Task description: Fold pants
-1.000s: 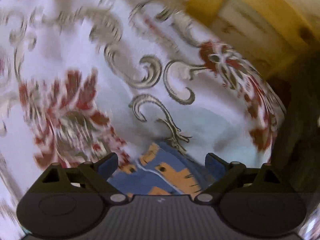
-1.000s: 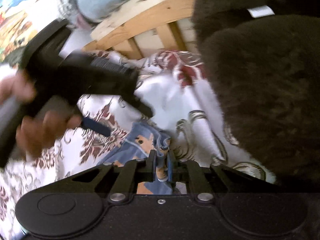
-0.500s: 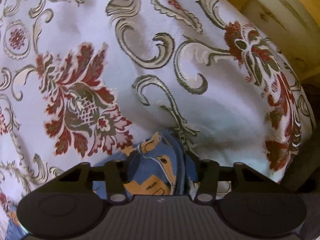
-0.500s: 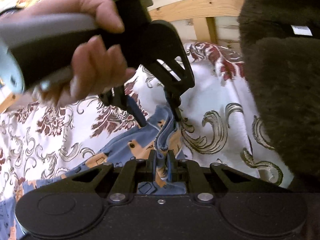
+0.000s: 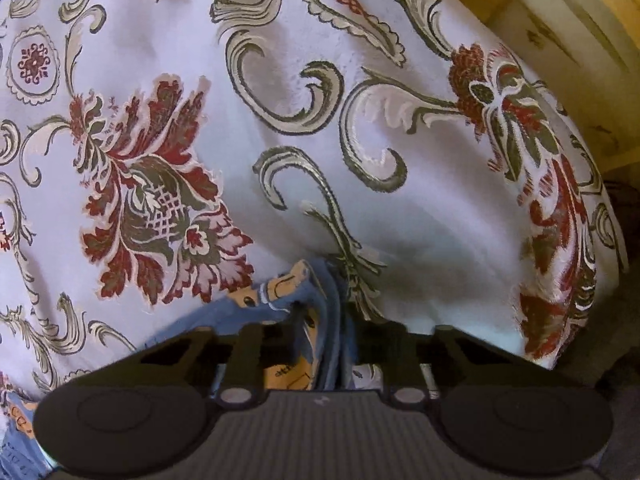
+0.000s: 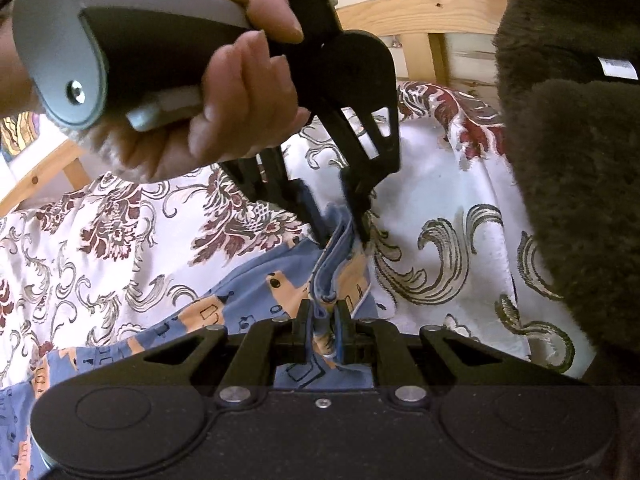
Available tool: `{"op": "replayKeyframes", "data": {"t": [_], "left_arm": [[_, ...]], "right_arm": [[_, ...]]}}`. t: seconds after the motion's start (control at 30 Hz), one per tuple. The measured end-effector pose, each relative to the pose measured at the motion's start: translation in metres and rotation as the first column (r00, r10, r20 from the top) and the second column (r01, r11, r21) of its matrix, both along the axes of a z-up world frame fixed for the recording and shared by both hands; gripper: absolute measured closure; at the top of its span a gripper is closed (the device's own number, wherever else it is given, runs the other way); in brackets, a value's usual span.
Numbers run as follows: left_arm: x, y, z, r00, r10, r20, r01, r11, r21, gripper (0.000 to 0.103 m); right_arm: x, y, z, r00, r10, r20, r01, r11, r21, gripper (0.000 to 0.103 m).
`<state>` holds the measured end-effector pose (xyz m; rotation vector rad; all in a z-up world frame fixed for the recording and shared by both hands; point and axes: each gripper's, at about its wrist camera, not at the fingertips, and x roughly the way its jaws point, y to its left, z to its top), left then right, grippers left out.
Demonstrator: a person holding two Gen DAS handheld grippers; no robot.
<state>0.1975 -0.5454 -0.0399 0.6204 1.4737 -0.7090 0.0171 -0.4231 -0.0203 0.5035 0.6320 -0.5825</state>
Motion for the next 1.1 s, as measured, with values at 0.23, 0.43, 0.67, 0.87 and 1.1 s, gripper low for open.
{"op": "replayKeyframes", "data": {"t": [0.23, 0.43, 0.67, 0.87, 1.1], "left_arm": [[0.004, 0.025, 0.020, 1.000, 0.003, 0.002, -0.003, 0.998, -0.068, 0.095], [0.008, 0.077, 0.048, 1.000, 0.010, -0.025, -0.015, 0.975, -0.222, 0.095], [0.019, 0.158, 0.060, 0.993, 0.082, -0.081, -0.109, 0.895, -0.433, 0.095], [0.036, 0.234, 0.048, 0.977, 0.178, -0.115, -0.212, 0.823, -0.526, 0.095], [0.048, 0.317, 0.007, 0.942, 0.280, -0.183, -0.335, 0.759, -0.558, 0.093]], "right_arm": [[-0.003, 0.007, 0.006, 0.999, 0.036, 0.007, -0.035, 0.999, -0.031, 0.092], [-0.013, 0.022, 0.018, 0.993, 0.113, 0.028, -0.110, 0.990, -0.086, 0.092], [-0.016, 0.046, 0.029, 0.965, 0.260, 0.022, -0.255, 0.956, -0.145, 0.092], [-0.009, 0.072, 0.030, 0.907, 0.420, -0.028, -0.418, 0.889, -0.188, 0.092], [0.003, 0.121, 0.020, 0.766, 0.623, -0.162, -0.642, 0.726, -0.246, 0.092]]}}
